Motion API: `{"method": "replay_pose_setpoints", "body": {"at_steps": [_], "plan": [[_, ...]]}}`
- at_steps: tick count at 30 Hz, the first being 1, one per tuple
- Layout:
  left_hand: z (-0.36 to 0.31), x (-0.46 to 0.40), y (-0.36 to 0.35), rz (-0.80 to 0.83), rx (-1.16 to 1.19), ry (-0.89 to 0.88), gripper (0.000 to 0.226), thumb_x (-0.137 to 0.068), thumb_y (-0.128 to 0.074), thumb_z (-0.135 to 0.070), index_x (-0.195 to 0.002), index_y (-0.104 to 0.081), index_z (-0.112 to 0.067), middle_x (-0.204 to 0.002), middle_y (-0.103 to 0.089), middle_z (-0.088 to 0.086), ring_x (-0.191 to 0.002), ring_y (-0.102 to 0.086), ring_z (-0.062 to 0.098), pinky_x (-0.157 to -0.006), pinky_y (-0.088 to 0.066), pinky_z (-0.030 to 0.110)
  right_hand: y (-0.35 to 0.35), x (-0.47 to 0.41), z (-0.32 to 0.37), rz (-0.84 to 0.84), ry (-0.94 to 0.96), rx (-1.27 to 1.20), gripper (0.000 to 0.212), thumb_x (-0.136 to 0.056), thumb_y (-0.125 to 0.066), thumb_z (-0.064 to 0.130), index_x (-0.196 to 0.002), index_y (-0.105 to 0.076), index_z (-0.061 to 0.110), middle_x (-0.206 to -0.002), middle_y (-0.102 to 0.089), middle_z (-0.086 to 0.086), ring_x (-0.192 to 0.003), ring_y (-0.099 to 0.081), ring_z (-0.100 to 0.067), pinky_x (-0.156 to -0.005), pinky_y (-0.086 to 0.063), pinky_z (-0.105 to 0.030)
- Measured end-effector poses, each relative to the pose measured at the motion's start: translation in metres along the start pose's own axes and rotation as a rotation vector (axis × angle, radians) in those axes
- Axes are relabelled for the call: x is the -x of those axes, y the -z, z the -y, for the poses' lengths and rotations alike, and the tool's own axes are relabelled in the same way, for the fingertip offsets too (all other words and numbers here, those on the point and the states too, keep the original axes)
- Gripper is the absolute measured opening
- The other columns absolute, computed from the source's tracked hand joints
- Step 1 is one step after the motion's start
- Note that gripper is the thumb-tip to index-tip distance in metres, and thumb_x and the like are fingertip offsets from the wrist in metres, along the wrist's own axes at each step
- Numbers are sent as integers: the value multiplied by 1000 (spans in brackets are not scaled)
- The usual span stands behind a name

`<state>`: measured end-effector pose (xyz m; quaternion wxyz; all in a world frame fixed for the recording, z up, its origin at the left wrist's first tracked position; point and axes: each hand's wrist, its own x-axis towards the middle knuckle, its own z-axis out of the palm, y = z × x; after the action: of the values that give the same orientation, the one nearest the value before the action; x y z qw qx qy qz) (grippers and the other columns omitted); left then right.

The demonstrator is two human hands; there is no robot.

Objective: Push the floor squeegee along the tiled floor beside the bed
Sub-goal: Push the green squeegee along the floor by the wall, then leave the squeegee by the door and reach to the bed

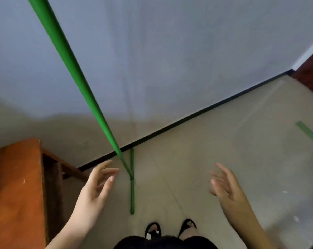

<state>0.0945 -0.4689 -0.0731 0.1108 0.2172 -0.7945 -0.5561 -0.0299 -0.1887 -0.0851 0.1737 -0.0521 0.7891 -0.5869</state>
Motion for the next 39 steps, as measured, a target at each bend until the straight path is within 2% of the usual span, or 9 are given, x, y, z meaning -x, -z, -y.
{"method": "replay_pose_setpoints", "body": {"at_steps": [6,10,17,21,24,28,32,35,39], "plan": [[19,18,-80,185,20,140,36,-86,-53,-19,-103,-49,-51,-102,-67,-16,-97,-64,6,-81,-54,25,33,66,-55,-332,-196,-84,36,-86,-50,18,-105,-48,48,-111,-59,6,-102,-61,-20,-89,-49,-47],[8,-3,-121,304,-50,151,44,-87,-49,-5,-104,-46,-46,-92,-70,1,-95,-63,4,-75,-54,18,59,74,-72,-519,-228,-143,39,-88,-47,10,-104,-48,45,-111,-60,2,-93,-64,-12,-79,-55,-31],[-39,-55,-229,412,-58,86,36,-87,-51,-16,-103,-49,-47,-103,-65,-19,-91,-63,2,-85,-52,32,146,38,-93,-756,-202,-229,36,-87,-47,9,-101,-51,41,-106,-61,1,-85,-65,-1,-70,-52,-16],[-84,-88,-315,457,-50,51,37,-86,-49,-10,-103,-47,-43,-100,-67,-12,-93,-62,0,-90,-48,40,226,8,-94,-820,-182,-243,25,-77,-61,42,-100,-54,45,-100,-65,4,-82,-65,-1,-68,-53,-16],[-119,-108,-380,514,-46,23,39,-87,-48,-7,-103,-46,-42,-93,-68,2,-93,-61,0,-90,-49,40,282,-9,-104,-861,-179,-229,29,-82,-55,21,-103,-50,41,-102,-62,2,-80,-64,1,-68,-50,-10],[-148,-134,-444,588,-71,6,38,-87,-46,-6,-104,-45,-40,-99,-66,3,-94,-60,-1,-82,-51,28,330,-29,-125,-921,-250,-270,25,-82,-58,30,-101,-53,46,-99,-65,5,-81,-65,0,-68,-51,-12],[-167,-171,-511,631,-112,10,37,-88,-46,-6,-103,-45,-40,-98,-66,2,-94,-60,0,-89,-48,40,378,-60,-150,-1005,-306,-321,28,-80,-60,30,-105,-51,40,-96,-67,6,-79,-65,1,-64,-51,-13],[-188,-210,-572,672,-137,-7,39,-88,-46,-4,-102,-46,-40,-98,-66,2,-94,-61,2,-89,-48,43,429,-99,-179,-1053,-354,-341,35,-87,-48,1,-112,-46,25,-102,-60,-7,-69,-65,5,-56,-50,-10],[-228,-282,-657,752,-164,-66,39,-88,-47,-8,-105,-44,-43,-100,-67,1,-98,-61,1,-89,-48,37,498,-169,-184,-1109,-356,-379,35,-88,-44,1,-116,-43,22,-101,-59,-3,-76,-65,-11,-59,-52,-10]]}}
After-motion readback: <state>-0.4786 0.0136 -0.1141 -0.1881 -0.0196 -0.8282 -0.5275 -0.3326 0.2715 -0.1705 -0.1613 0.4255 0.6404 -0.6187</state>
